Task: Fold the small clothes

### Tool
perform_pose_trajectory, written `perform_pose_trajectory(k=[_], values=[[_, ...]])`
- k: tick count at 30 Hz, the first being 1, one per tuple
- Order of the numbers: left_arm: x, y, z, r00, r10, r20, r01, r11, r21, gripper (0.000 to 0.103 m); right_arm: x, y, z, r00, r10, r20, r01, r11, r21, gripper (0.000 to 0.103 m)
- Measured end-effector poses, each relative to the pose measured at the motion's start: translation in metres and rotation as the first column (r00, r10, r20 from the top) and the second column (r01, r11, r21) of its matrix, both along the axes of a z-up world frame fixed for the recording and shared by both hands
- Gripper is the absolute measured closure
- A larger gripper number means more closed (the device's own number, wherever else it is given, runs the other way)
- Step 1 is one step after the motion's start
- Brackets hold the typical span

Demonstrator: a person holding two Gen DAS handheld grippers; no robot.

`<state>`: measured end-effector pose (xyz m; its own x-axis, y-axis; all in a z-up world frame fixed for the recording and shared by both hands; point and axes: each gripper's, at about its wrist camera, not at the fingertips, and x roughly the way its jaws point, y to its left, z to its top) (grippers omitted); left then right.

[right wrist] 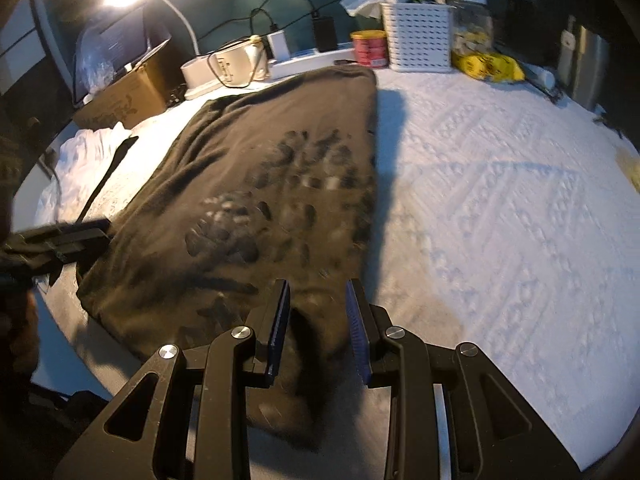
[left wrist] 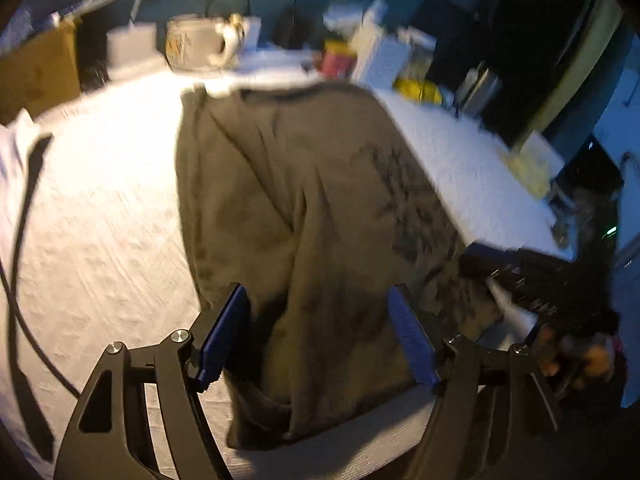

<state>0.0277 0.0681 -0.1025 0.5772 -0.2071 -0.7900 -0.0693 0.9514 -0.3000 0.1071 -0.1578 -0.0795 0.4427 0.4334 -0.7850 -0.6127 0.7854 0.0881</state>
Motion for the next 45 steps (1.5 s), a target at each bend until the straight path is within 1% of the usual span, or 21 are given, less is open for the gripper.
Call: perform_pose_trajectory(k=[1, 2, 3, 5, 6, 7, 10, 13, 16, 24, 27, 28, 29, 30, 31, 32, 33, 34, 35, 37, 45], values=[[-0.001, -0.003, -0.004, 1.000, -0.013, 0.002, 0.013, 1.000, 0.008, 0.036, -0.002, -0.004, 0.000, 1.000, -0.004, 0.000, 0.004, 1.000, 0.002, 0.072], [-0.002, -0.006, -0.006, 1.000, -0.022, 0.000, 0.022, 0.999, 0.025, 0.052, -0.003, -0.009, -0.001, 1.000, -0.009, -0.005, 0.009, 1.000, 0.004, 0.072], [-0.004, -0.008, -0.009, 1.000, -0.023, -0.011, 0.023, 0.999, 0.047, 0.061, -0.005, -0.012, -0.002, 1.000, -0.012, -0.011, 0.012, 1.000, 0.007, 0.072], [-0.010, -0.006, -0.013, 1.000, -0.019, -0.012, 0.020, 0.998, 0.061, 0.083, -0.008, -0.019, -0.005, 0.999, -0.010, -0.036, 0.011, 1.000, 0.025, 0.072], [-0.015, -0.005, -0.012, 1.000, -0.016, -0.012, 0.017, 0.998, 0.061, 0.089, -0.010, -0.020, -0.007, 0.999, -0.008, -0.046, 0.009, 0.999, 0.030, 0.072], [-0.019, -0.002, -0.011, 1.000, -0.007, -0.011, 0.008, 0.998, 0.059, 0.097, -0.014, -0.023, -0.009, 0.999, -0.003, -0.049, 0.005, 0.999, 0.041, 0.072], [-0.031, 0.003, -0.006, 1.000, 0.017, -0.020, -0.016, 0.999, 0.052, 0.103, -0.026, -0.022, -0.010, 0.999, 0.016, -0.038, -0.013, 0.998, 0.058, 0.072], [-0.035, -0.001, -0.016, 0.999, 0.014, -0.051, -0.012, 0.999, 0.048, 0.103, -0.038, -0.015, -0.014, 0.998, 0.055, -0.028, -0.053, 0.997, 0.060, 0.087], [-0.036, -0.004, -0.017, 0.999, 0.021, -0.050, -0.018, 0.998, 0.059, 0.103, -0.042, -0.012, -0.013, 0.997, 0.068, -0.023, -0.067, 0.997, 0.043, 0.091], [-0.045, -0.006, -0.013, 0.998, 0.009, -0.061, -0.005, 0.997, 0.075, 0.102, -0.053, -0.017, -0.013, 0.997, 0.068, -0.038, -0.067, 0.997, 0.033, 0.091], [-0.044, -0.006, -0.001, 0.999, -0.020, -0.035, 0.023, 0.995, 0.096, 0.102, -0.051, -0.017, -0.012, 0.997, 0.052, -0.052, -0.050, 0.998, 0.029, 0.091], [-0.043, -0.004, 0.004, 1.000, -0.019, -0.023, 0.022, 0.995, 0.101, 0.102, -0.049, -0.018, -0.011, 0.997, 0.049, -0.060, -0.048, 0.998, 0.031, 0.090], [-0.041, -0.002, 0.008, 1.000, -0.013, -0.013, 0.015, 0.994, 0.108, 0.102, -0.048, -0.018, -0.010, 0.996, 0.048, -0.071, -0.046, 0.999, 0.029, 0.085], [-0.038, 0.000, 0.011, 1.000, -0.006, -0.004, 0.007, 0.993, 0.116, 0.102, -0.047, -0.018, -0.009, 0.997, 0.043, -0.070, -0.041, 0.999, 0.023, 0.083], [-0.036, 0.001, 0.013, 1.000, -0.002, -0.001, 0.003, 0.993, 0.121, 0.097, -0.047, -0.018, -0.007, 0.997, 0.037, -0.064, -0.036, 0.999, 0.019, 0.080], [-0.032, 0.001, 0.014, 1.000, 0.000, -0.005, 0.000, 0.992, 0.126, 0.082, -0.046, -0.019, -0.005, 0.998, 0.031, -0.058, -0.030, 0.999, 0.018, 0.077], [-0.028, 0.002, 0.014, 1.000, 0.002, -0.011, -0.001, 0.991, 0.135, 0.072, -0.045, -0.020, -0.003, 0.998, 0.027, -0.061, -0.026, 0.999, 0.018, 0.077], [-0.026, 0.003, 0.014, 1.000, 0.004, -0.016, -0.002, 0.989, 0.145, 0.051, -0.043, -0.022, -0.001, 0.998, 0.021, -0.062, -0.019, 1.000, 0.024, 0.075], [-0.023, 0.003, 0.015, 1.000, 0.009, -0.011, -0.007, 0.987, 0.158, 0.041, -0.042, -0.023, 0.001, 0.998, 0.015, -0.061, -0.014, 1.000, 0.027, 0.075], [-0.018, 0.003, 0.018, 1.000, 0.010, 0.000, -0.010, 0.988, 0.153, 0.040, -0.038, -0.026, 0.004, 0.999, 0.002, -0.054, -0.001, 1.000, 0.031, 0.075], [0.003, 0.015, 0.021, 0.999, 0.038, -0.006, -0.037, 0.992, 0.119, 0.040, -0.013, -0.026, 0.009, 0.998, -0.028, -0.054, 0.029, 0.999, 0.015, 0.075]])
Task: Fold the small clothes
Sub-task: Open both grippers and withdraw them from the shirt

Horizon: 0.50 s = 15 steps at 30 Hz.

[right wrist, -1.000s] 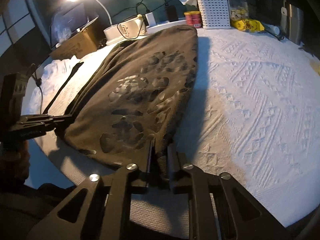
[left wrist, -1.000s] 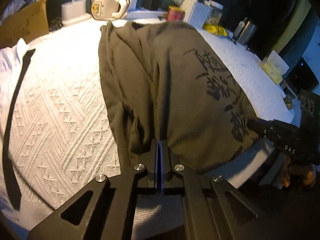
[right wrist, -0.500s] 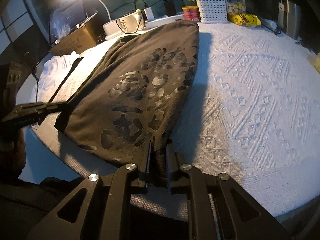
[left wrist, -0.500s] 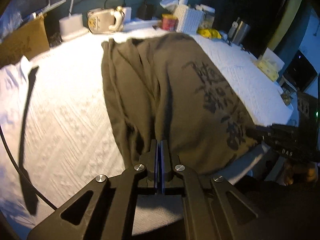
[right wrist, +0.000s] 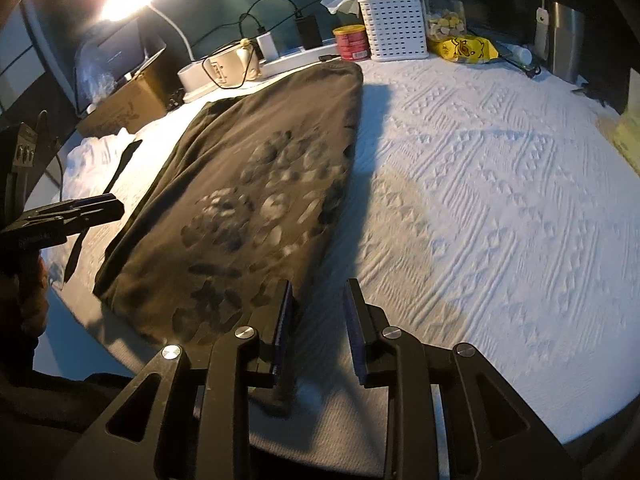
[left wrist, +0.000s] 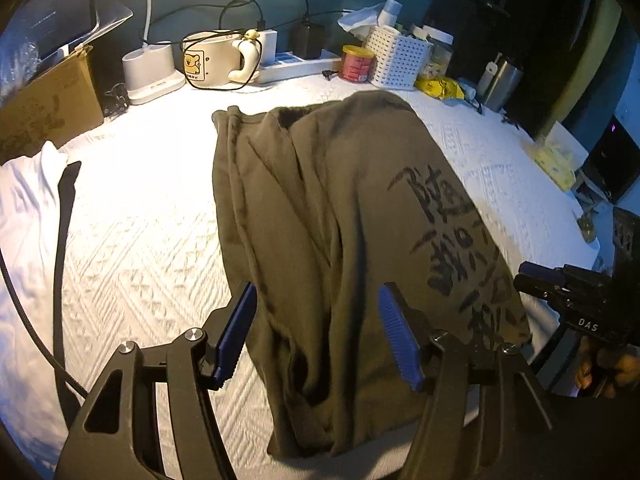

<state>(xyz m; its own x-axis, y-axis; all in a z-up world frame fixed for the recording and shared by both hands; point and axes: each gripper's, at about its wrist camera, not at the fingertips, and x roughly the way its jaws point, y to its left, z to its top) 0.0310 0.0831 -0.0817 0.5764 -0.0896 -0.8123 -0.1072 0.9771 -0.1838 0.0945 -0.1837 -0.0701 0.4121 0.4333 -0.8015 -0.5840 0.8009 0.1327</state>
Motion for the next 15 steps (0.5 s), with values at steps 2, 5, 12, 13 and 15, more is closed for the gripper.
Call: perform_pose_trajectory(k=[2, 5, 12, 13, 15], values=[[0.005, 0.002, 0.002, 1.000, 0.005, 0.006, -0.005, 1.000, -0.004, 0.040, 0.007, 0.002, 0.001, 1.000, -0.003, -0.001, 0.003, 1.000, -0.003, 0.074], [0.016, 0.006, 0.001, 1.000, 0.012, 0.001, -0.012, 1.000, -0.006, 0.040, 0.018, 0.006, 0.001, 1.000, -0.002, -0.004, 0.002, 1.000, -0.016, 0.074], [0.038, 0.019, -0.001, 1.000, 0.024, 0.002, -0.024, 1.000, -0.018, 0.040, 0.043, 0.014, 0.001, 1.000, -0.012, -0.005, 0.012, 0.999, -0.038, 0.074], [0.041, 0.020, -0.001, 1.000, 0.025, 0.003, -0.025, 1.000, -0.018, 0.040, 0.047, 0.015, 0.000, 1.000, -0.013, -0.006, 0.013, 0.999, -0.040, 0.074], [0.048, 0.024, -0.001, 1.000, 0.026, 0.001, -0.026, 1.000, -0.015, 0.040, 0.053, 0.016, -0.001, 1.000, -0.009, -0.003, 0.008, 0.999, -0.041, 0.074]])
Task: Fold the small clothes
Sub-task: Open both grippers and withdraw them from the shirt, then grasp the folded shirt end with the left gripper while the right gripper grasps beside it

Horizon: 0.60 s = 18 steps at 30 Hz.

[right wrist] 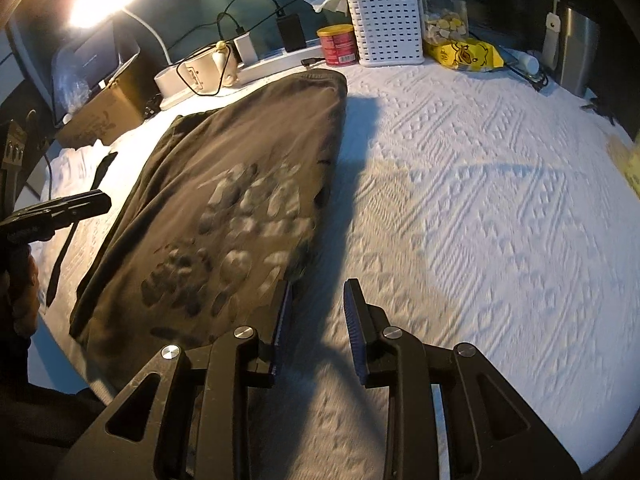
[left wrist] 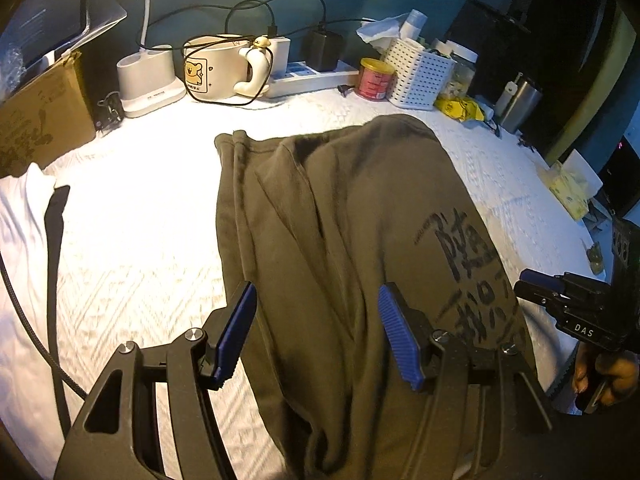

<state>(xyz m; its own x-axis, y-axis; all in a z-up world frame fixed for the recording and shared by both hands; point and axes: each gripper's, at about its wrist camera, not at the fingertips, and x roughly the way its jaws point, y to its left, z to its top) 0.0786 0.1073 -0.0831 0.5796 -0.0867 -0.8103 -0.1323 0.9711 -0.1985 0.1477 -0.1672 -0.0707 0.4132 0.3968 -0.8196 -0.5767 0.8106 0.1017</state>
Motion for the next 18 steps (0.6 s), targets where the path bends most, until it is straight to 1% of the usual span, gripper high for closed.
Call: perform_pose_trajectory(k=[1, 2, 4, 9, 18], values=[[0.003, 0.002, 0.000, 1.000, 0.002, 0.000, -0.002, 1.000, 0.001, 0.040, 0.003, 0.001, 0.000, 1.000, 0.001, 0.002, -0.001, 1.000, -0.002, 0.068], [0.006, 0.004, 0.000, 1.000, 0.003, 0.001, -0.003, 1.000, 0.000, 0.040, 0.008, 0.003, 0.000, 1.000, 0.000, 0.004, 0.000, 1.000, -0.002, 0.049], [0.014, 0.009, 0.001, 1.000, 0.003, 0.009, -0.003, 1.000, 0.002, 0.040, 0.015, 0.003, 0.001, 1.000, -0.005, 0.008, 0.005, 1.000, 0.001, 0.028], [0.033, 0.020, 0.001, 1.000, 0.007, 0.018, -0.008, 1.000, 0.010, 0.040, 0.033, 0.008, 0.003, 0.999, -0.024, 0.026, 0.024, 1.000, -0.004, 0.028], [0.063, 0.036, -0.004, 1.000, 0.010, 0.028, -0.011, 1.000, 0.007, 0.040, 0.064, 0.016, 0.000, 0.999, -0.036, 0.023, 0.036, 0.999, -0.029, 0.028]])
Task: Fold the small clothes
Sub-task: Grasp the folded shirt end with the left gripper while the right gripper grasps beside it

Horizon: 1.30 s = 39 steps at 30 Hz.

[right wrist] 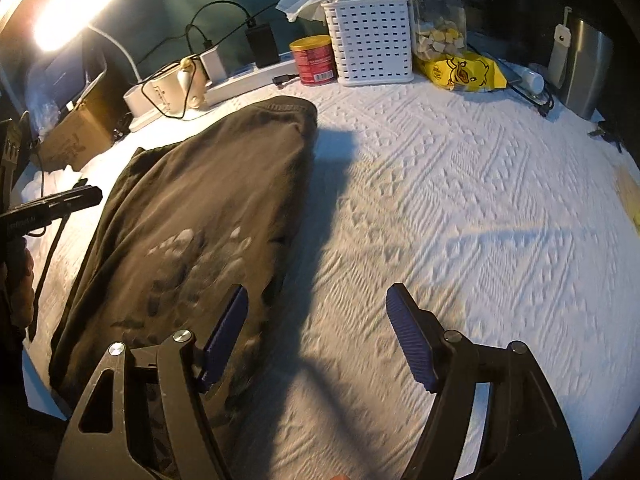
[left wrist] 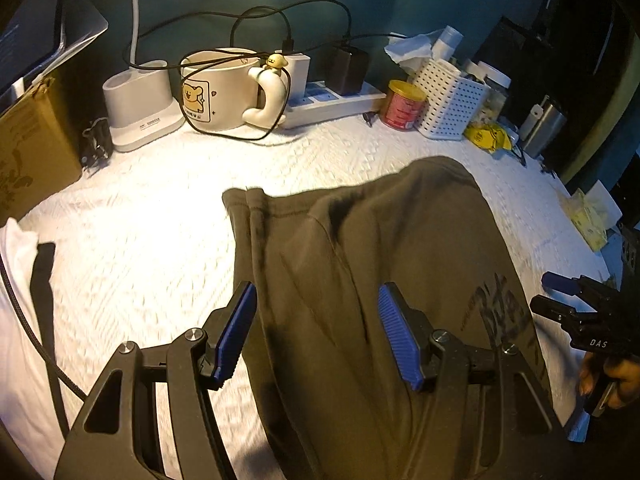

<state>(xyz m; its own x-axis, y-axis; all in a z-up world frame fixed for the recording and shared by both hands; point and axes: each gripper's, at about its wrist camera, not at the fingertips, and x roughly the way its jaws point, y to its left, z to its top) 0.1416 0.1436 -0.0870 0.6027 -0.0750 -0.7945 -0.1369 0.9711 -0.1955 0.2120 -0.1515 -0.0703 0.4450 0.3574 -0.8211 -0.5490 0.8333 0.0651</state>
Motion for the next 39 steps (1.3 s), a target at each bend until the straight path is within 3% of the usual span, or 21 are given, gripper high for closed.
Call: perform_pose_trajectory(k=[10, 13, 15, 18, 19, 22, 26, 33, 39], values=[[0.022, 0.038, -0.015, 0.998, 0.058, 0.030, -0.057, 0.998, -0.021, 0.040, 0.042, -0.006, -0.003, 0.999, -0.049, 0.013, 0.049, 0.999, -0.016, 0.028], [0.031, 0.048, -0.027, 0.993, 0.111, 0.025, -0.112, 0.993, 0.046, 0.033, 0.056, -0.007, -0.001, 0.997, -0.071, 0.015, 0.071, 0.997, 0.005, 0.028], [0.035, 0.055, -0.035, 0.993, 0.119, 0.014, -0.119, 0.993, 0.008, 0.033, 0.063, -0.001, 0.002, 0.998, -0.068, 0.015, 0.067, 0.997, 0.031, 0.028], [0.038, 0.059, -0.040, 0.994, 0.107, 0.017, -0.105, 0.990, -0.092, 0.031, 0.072, 0.011, 0.004, 0.999, -0.047, 0.019, 0.046, 0.996, 0.071, 0.028], [0.039, 0.057, -0.039, 0.994, 0.103, 0.024, -0.100, 0.990, -0.095, 0.026, 0.075, 0.015, 0.004, 0.999, -0.041, 0.016, 0.039, 0.996, 0.083, 0.028], [0.045, 0.049, -0.039, 0.998, 0.059, 0.022, -0.056, 0.991, -0.124, 0.025, 0.086, 0.030, -0.002, 1.000, -0.021, 0.002, 0.021, 0.995, 0.099, 0.028], [0.053, 0.028, -0.037, 1.000, -0.005, 0.007, 0.005, 0.994, -0.113, 0.025, 0.099, 0.050, -0.011, 0.999, 0.027, -0.030, -0.023, 0.992, 0.122, 0.028], [0.064, 0.004, -0.036, 0.998, -0.062, 0.003, 0.062, 0.996, -0.067, 0.025, 0.109, 0.074, -0.017, 0.993, 0.118, -0.015, -0.114, 0.982, 0.152, 0.028], [0.063, -0.007, -0.036, 0.994, -0.104, 0.008, 0.105, 0.992, -0.067, 0.025, 0.103, 0.093, -0.021, 0.983, 0.180, 0.027, -0.182, 0.976, 0.119, 0.029]])
